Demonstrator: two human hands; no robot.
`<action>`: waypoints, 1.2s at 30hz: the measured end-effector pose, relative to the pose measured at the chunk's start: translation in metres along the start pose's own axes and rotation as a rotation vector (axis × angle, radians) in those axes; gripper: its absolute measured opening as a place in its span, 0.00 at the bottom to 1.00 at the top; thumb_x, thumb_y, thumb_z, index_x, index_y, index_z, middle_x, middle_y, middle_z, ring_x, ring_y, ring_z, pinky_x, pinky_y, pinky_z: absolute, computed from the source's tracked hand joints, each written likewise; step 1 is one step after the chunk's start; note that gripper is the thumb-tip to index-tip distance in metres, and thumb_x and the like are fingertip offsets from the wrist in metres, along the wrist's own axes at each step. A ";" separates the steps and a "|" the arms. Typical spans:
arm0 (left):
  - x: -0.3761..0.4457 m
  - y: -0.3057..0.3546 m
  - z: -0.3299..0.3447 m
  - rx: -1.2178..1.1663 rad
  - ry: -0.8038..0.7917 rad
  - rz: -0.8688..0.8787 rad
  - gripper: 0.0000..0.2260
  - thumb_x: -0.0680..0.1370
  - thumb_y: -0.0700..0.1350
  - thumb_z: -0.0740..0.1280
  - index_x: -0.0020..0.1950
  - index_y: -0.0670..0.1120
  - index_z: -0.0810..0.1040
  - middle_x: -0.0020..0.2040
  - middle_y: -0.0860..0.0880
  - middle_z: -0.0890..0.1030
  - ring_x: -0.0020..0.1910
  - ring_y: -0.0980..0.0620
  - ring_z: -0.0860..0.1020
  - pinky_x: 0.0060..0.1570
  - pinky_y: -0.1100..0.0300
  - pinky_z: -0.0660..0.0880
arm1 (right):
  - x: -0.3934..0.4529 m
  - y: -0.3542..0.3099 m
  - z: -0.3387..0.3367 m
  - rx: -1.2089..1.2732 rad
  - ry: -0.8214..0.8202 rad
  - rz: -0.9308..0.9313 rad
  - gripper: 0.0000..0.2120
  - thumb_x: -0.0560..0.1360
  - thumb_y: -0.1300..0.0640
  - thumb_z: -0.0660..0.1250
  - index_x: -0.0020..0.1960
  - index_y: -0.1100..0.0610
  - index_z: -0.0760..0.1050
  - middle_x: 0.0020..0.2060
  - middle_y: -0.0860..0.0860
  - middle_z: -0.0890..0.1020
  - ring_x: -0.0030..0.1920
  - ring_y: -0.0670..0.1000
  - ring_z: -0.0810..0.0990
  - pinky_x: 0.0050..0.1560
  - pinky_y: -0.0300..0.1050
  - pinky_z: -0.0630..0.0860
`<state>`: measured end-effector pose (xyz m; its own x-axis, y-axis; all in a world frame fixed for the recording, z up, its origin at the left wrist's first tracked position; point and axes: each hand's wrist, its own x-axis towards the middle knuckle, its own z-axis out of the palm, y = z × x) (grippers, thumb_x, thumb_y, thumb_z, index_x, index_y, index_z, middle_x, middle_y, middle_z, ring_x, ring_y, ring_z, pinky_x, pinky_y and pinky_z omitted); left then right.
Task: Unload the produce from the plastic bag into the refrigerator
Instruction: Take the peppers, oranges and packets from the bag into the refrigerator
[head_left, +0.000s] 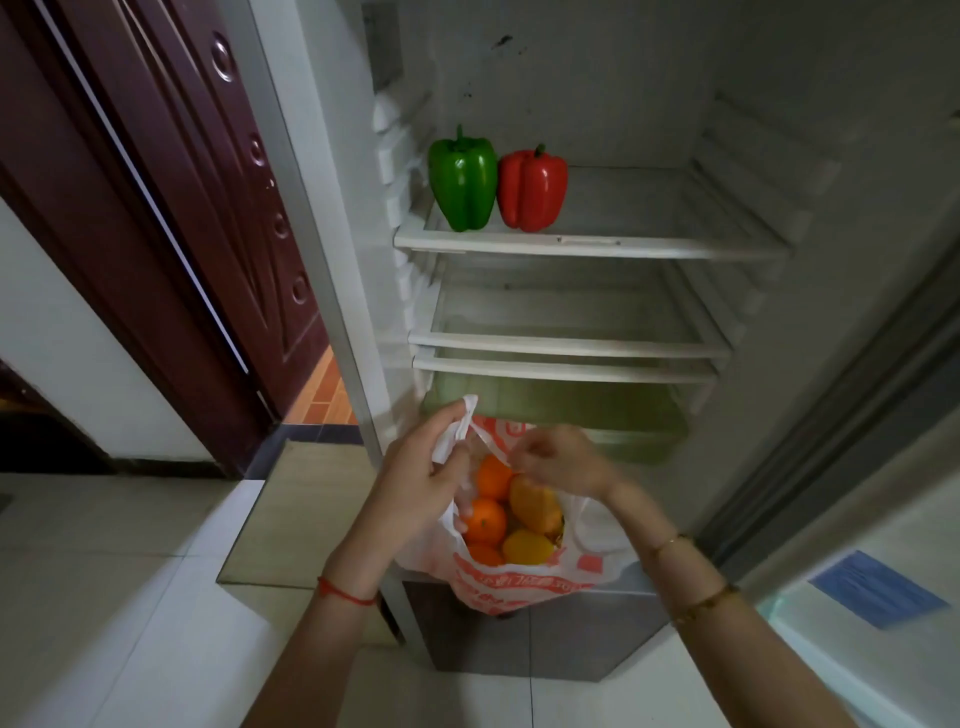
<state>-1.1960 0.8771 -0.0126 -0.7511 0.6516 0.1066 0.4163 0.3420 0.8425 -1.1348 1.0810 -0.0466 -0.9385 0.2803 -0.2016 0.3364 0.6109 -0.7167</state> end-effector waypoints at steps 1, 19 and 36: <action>-0.002 0.000 0.002 -0.010 -0.003 0.005 0.19 0.81 0.44 0.63 0.70 0.59 0.69 0.59 0.64 0.76 0.47 0.58 0.82 0.50 0.72 0.76 | 0.002 0.012 0.013 -0.098 -0.045 0.040 0.11 0.78 0.53 0.65 0.53 0.58 0.81 0.50 0.53 0.85 0.51 0.53 0.83 0.51 0.42 0.78; -0.025 0.001 0.015 -0.024 0.010 -0.038 0.19 0.81 0.42 0.62 0.72 0.53 0.68 0.66 0.59 0.72 0.49 0.64 0.81 0.48 0.73 0.75 | 0.030 0.090 0.091 -0.706 0.034 0.119 0.39 0.74 0.48 0.66 0.77 0.57 0.50 0.66 0.58 0.72 0.65 0.58 0.73 0.67 0.52 0.68; 0.020 0.004 0.009 -0.065 0.058 -0.044 0.21 0.81 0.45 0.62 0.75 0.52 0.65 0.72 0.55 0.69 0.68 0.63 0.67 0.55 0.75 0.63 | -0.015 -0.069 -0.106 0.328 0.758 -0.344 0.27 0.68 0.49 0.72 0.64 0.51 0.69 0.53 0.45 0.78 0.49 0.43 0.79 0.45 0.34 0.76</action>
<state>-1.2049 0.8972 -0.0120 -0.7971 0.5959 0.0971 0.3491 0.3236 0.8794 -1.1353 1.1134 0.0766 -0.6404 0.6060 0.4719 -0.1027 0.5414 -0.8345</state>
